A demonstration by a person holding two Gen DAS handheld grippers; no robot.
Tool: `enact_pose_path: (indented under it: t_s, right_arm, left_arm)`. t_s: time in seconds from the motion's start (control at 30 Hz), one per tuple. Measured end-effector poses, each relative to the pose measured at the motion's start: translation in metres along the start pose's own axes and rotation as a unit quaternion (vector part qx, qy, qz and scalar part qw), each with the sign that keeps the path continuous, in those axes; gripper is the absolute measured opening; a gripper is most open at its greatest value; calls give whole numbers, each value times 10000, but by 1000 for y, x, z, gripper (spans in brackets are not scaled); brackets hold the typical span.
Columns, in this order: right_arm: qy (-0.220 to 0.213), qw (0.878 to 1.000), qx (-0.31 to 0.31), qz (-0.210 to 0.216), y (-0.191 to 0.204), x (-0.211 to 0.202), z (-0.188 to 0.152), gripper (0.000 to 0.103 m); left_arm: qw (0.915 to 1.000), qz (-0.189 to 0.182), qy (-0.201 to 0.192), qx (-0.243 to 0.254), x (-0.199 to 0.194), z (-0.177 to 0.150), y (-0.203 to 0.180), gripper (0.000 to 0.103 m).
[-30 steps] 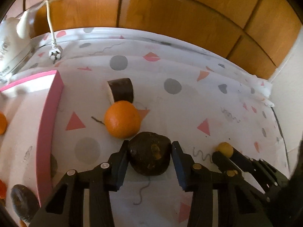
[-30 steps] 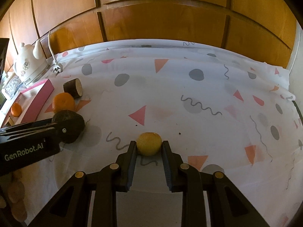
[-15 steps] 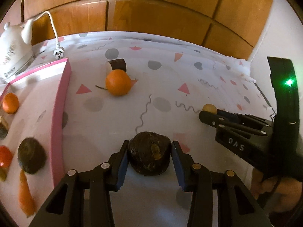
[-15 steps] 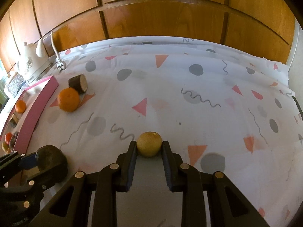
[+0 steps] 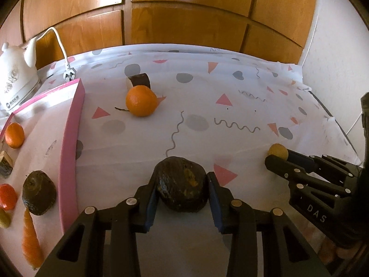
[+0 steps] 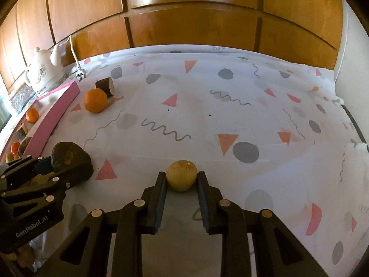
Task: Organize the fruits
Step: 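Grasp the dark round fruit with the left gripper while the right gripper holds the lime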
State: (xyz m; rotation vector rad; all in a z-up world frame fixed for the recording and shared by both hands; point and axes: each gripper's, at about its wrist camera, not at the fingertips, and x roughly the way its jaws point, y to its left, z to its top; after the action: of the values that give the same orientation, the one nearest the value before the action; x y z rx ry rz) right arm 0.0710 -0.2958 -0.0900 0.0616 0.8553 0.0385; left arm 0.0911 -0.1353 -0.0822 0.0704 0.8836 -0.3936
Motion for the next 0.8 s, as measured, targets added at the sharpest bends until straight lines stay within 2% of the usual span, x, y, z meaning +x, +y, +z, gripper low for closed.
enact_pose_path:
  t_s: [0.8]
  right_arm:
    - [-129, 9999, 56, 81, -2, 0, -4, 27]
  left_arm:
    - [9999, 74, -83, 92, -1, -2, -2, 39]
